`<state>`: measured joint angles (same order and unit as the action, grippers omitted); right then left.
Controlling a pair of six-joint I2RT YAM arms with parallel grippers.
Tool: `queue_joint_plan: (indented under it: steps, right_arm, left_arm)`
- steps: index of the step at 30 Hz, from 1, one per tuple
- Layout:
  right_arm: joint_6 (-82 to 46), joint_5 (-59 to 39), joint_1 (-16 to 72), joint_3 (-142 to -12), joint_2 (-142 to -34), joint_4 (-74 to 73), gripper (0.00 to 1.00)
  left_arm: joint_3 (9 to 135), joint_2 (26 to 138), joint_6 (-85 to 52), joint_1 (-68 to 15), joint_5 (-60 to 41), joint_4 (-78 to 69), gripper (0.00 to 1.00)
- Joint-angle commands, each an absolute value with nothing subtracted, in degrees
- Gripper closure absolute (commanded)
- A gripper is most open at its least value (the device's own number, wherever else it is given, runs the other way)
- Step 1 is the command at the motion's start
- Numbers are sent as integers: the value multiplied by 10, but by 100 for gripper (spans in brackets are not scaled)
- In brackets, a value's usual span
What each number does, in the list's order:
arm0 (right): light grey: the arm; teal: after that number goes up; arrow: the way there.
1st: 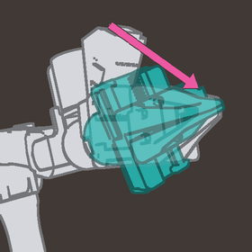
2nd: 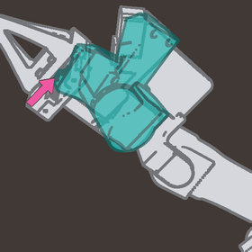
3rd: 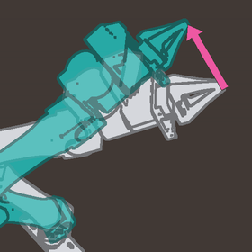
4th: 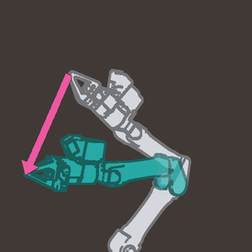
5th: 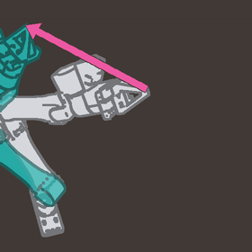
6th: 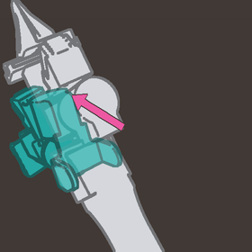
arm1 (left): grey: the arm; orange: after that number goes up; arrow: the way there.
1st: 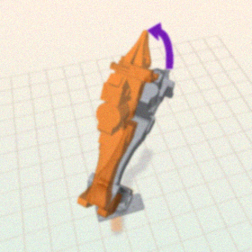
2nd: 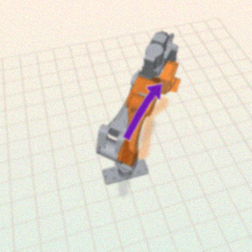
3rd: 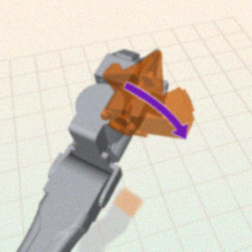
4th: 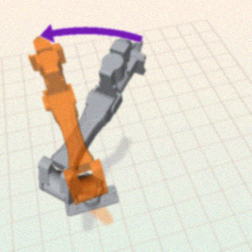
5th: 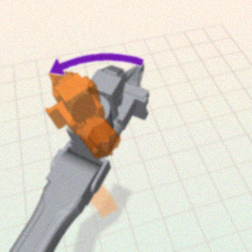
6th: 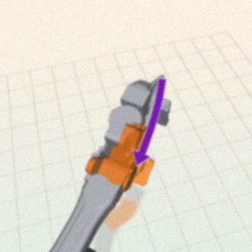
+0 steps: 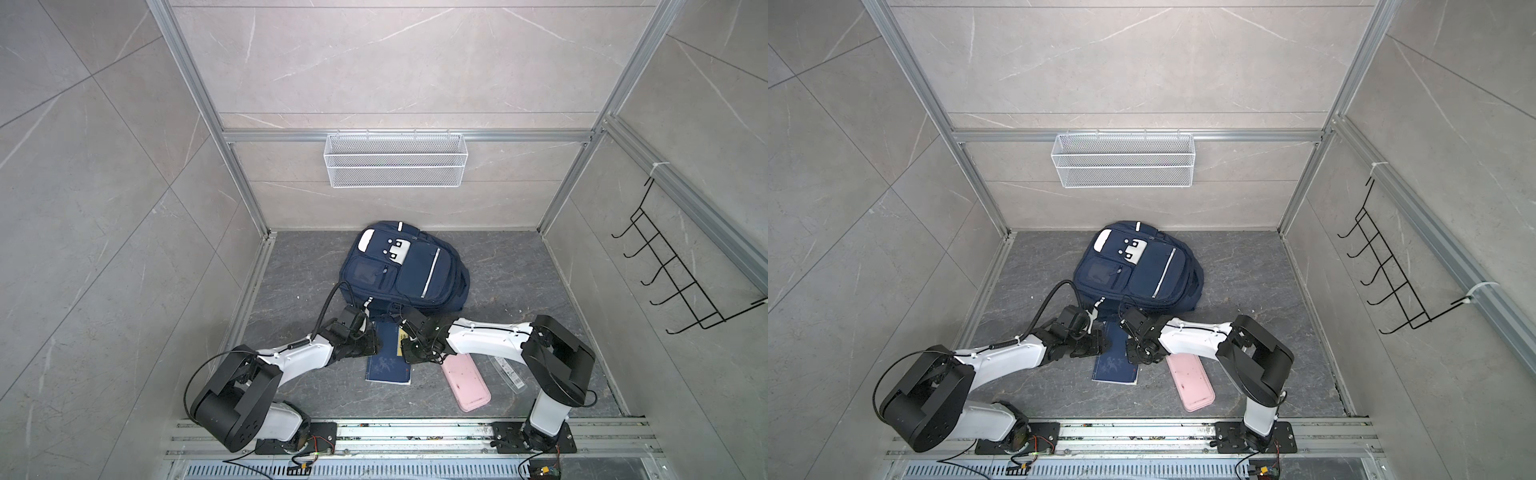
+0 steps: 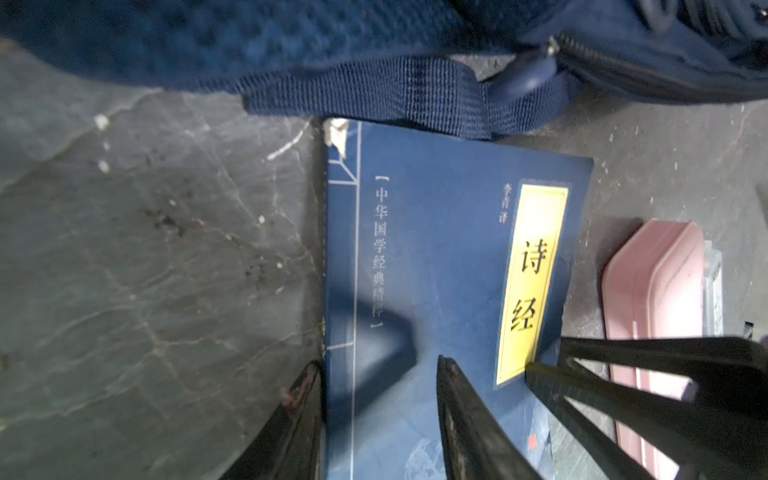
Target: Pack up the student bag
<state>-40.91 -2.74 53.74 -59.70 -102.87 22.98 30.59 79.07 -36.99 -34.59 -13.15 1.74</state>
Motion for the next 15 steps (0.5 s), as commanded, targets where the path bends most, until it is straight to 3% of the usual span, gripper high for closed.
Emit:
queue_joint_plan:
  steps: [1,15]
  right_arm:
    - [-395,-1,536,-565,-1093,231,77]
    - [-394,-7,536,-561,-1095,228,78]
  left_arm:
    - [303,759,-376,-385,-319,-101,55]
    - [275,725,-411,-385,-316,-165,57]
